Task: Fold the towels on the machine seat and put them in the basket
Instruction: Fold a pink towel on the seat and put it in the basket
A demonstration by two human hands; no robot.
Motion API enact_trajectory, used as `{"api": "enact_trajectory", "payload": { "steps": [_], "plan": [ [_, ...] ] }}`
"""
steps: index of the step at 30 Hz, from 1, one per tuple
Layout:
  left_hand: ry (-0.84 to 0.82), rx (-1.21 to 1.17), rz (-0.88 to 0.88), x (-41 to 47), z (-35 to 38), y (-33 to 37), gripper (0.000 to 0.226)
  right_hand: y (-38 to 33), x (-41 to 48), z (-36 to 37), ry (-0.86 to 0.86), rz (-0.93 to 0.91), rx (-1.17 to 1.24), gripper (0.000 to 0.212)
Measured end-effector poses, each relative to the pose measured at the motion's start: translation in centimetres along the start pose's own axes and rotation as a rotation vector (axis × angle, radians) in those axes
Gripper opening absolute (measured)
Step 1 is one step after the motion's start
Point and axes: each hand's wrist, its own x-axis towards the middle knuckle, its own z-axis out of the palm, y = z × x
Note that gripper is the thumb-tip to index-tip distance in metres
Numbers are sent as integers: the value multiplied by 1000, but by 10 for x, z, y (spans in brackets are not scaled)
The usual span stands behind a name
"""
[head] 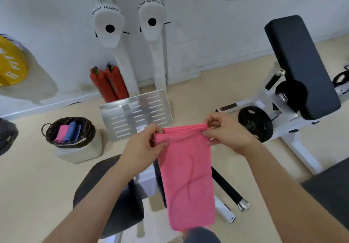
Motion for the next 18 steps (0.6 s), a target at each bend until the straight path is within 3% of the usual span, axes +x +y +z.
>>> {"api": "enact_trajectory", "payload": {
  "steps": [3,8,12,18],
  "plan": [
    [2,46,-170,22,39,-48,19,50,53,24,72,113,-29,17],
    [80,-82,-405,60,64,-98,16,90,126,50,156,112,-80,9],
    [138,-149,-496,86,75,-122,19,101,177,62,157,146,-109,16],
    [211,-189,-614,116,92,-147,26,124,229,78,149,85,-290,9]
  ]
}}
